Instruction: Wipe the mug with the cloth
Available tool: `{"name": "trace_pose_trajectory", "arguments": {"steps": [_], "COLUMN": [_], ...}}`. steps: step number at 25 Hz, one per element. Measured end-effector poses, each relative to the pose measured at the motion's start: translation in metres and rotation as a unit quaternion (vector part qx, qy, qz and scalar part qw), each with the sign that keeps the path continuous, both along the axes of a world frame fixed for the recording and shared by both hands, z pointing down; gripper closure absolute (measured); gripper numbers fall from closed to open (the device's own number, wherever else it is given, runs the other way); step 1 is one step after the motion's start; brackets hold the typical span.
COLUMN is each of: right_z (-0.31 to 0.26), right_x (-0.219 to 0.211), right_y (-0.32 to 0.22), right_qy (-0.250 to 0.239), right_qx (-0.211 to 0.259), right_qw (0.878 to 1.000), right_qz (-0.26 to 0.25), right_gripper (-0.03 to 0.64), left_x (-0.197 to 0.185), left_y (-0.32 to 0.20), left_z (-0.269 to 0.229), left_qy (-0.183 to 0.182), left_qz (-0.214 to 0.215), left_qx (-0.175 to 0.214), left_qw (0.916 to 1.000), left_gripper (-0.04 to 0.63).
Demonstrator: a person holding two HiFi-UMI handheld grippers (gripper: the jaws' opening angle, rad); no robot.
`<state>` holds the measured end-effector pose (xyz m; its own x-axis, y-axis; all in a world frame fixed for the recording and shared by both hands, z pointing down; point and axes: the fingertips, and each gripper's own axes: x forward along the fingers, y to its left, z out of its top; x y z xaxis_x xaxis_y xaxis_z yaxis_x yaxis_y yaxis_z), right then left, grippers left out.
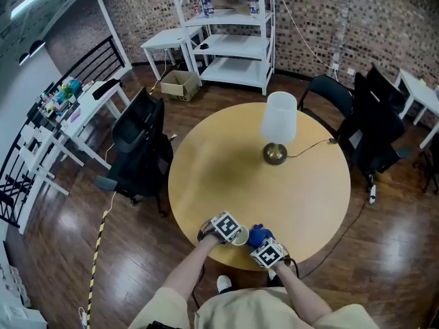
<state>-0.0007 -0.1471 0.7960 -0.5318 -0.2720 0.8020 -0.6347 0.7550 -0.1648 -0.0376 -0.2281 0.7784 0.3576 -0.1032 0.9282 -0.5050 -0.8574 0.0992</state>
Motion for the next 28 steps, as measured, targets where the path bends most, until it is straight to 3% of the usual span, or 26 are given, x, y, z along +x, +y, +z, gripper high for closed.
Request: {"name": "trace_pose_trajectory", "arguments": {"steps": [2, 5, 8, 11, 15, 16, 17, 18, 19, 20, 21, 23, 24, 26, 28], "right_z": [0.002, -0.002, 0.0, 0.004, 0.0, 0.0, 0.001, 0.001, 0.002, 0.002, 0.002, 0.001, 0.001, 0.002, 0.001], "right_x": [-0.001, -0.003, -0.006, -0.007, -0.011, -0.01, -0.01, -0.01, -0.01, -0.011, -0.012, -0.013, -0.013, -0.01, -0.008], "right_y": [0.001, 0.001, 0.002, 0.003, 0.004, 0.003, 0.003, 0.002, 0.001, 0.001, 0.001, 0.002, 0.002, 0.001, 0.0], "right_qy": [0.002, 0.005, 0.002, 0.011, 0.009, 0.006, 0.003, 0.0, -0.003, -0.005, -0.007, -0.007, -0.006, -0.005, -0.006], "right_qx": [0.0, 0.002, -0.004, -0.004, -0.004, -0.005, -0.007, -0.008, -0.009, -0.009, -0.009, -0.011, -0.01, -0.008, -0.007], "right_qw": [1.0, 1.0, 1.0, 1.0, 1.0, 1.0, 1.0, 1.0, 1.0, 1.0, 1.0, 1.0, 1.0, 1.0, 1.0], "right_qz": [0.002, -0.004, -0.001, -0.008, -0.014, -0.011, -0.008, -0.006, -0.007, -0.009, -0.011, -0.013, -0.013, -0.011, -0.011], "right_gripper": [0.554, 0.554, 0.554, 0.554, 0.554, 0.554, 0.554, 0.554, 0.554, 0.554, 0.554, 0.554, 0.554, 0.554, 0.554], "left_x": [-0.004, -0.011, -0.022, -0.034, -0.043, -0.044, -0.045, -0.046, -0.046, -0.046, -0.044, -0.041, -0.04, -0.034, -0.025], "left_y": [0.004, 0.003, 0.001, 0.003, 0.018, 0.023, 0.027, 0.03, 0.032, 0.034, 0.035, 0.033, 0.029, 0.015, 0.003], "left_z": [0.002, 0.003, 0.005, 0.006, 0.005, 0.006, 0.006, 0.005, 0.005, 0.003, 0.0, -0.006, -0.01, -0.017, -0.018], "left_qy": [0.021, 0.045, 0.089, 0.139, 0.207, 0.218, 0.226, 0.229, 0.228, 0.225, 0.222, 0.214, 0.207, 0.181, 0.129], "left_qz": [-0.073, -0.166, -0.271, -0.381, -0.509, -0.528, -0.537, -0.536, -0.525, -0.505, -0.481, -0.43, -0.402, -0.328, -0.229], "left_qx": [-0.034, -0.066, -0.096, -0.135, -0.19, -0.195, -0.196, -0.193, -0.187, -0.182, -0.177, -0.164, -0.151, -0.107, -0.062], "left_qw": [0.9965, 0.983, 0.9538, 0.904, 0.8136, 0.7972, 0.7885, 0.7893, 0.7987, 0.8132, 0.8294, 0.8616, 0.879, 0.9211, 0.9629], "left_gripper": [0.555, 0.551, 0.546, 0.548, 0.548, 0.549, 0.548, 0.546, 0.541, 0.536, 0.498, 0.325, 0.278, 0.261, 0.295]}}
